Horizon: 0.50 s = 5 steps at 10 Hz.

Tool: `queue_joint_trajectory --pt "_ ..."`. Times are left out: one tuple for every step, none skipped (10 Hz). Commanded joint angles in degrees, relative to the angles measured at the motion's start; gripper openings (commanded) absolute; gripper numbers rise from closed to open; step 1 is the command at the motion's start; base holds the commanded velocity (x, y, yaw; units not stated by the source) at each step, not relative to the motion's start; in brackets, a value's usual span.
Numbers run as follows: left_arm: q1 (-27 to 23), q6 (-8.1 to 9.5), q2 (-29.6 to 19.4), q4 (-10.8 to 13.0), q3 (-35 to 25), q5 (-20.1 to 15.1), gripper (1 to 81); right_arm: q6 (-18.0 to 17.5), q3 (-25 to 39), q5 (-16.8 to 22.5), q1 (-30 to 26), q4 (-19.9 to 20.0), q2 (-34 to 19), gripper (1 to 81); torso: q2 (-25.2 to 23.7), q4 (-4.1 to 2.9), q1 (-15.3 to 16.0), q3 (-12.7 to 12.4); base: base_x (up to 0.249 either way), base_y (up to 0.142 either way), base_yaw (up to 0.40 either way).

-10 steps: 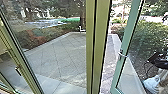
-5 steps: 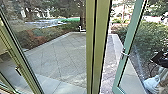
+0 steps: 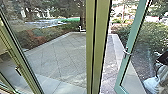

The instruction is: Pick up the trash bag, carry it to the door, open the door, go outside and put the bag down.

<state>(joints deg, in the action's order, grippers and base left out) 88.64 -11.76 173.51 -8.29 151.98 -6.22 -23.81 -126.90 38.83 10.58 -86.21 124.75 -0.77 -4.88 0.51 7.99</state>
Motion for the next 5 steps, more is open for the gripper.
queue_joint_trajectory --pt "-1.0 -0.19 0.4 -0.1 -0.4 -4.7 1.0 0.4 -2.9 4.6 -10.4 -2.1 -3.7 81.1 0.0 0.0 0.0 0.0 0.0 0.0 0.0" --pt "-1.0 -0.28 0.4 -0.1 -0.4 -4.7 1.0 0.5 -2.7 4.6 -10.2 -1.4 -4.1 81.1 0.0 0.0 0.0 0.0 0.0 0.0 0.0" --pt "-0.9 -0.28 0.4 -0.1 -0.4 -4.7 1.0 0.5 -2.5 4.6 -10.1 0.6 -4.5 81.1 0.0 0.0 0.0 0.0 0.0 0.0 0.0" --pt "-1.0 -0.36 0.4 -0.1 -0.4 -4.7 1.0 0.5 -2.5 4.6 -10.1 2.6 -4.6 81.1 0.0 0.0 0.0 0.0 0.0 0.0 0.0" --pt "-1.0 -0.36 0.4 -0.1 -0.4 -4.7 1.0 0.5 -1.9 4.6 -10.1 5.1 -4.6 81.1 0.0 0.0 0.0 0.0 0.0 0.0 0.0"
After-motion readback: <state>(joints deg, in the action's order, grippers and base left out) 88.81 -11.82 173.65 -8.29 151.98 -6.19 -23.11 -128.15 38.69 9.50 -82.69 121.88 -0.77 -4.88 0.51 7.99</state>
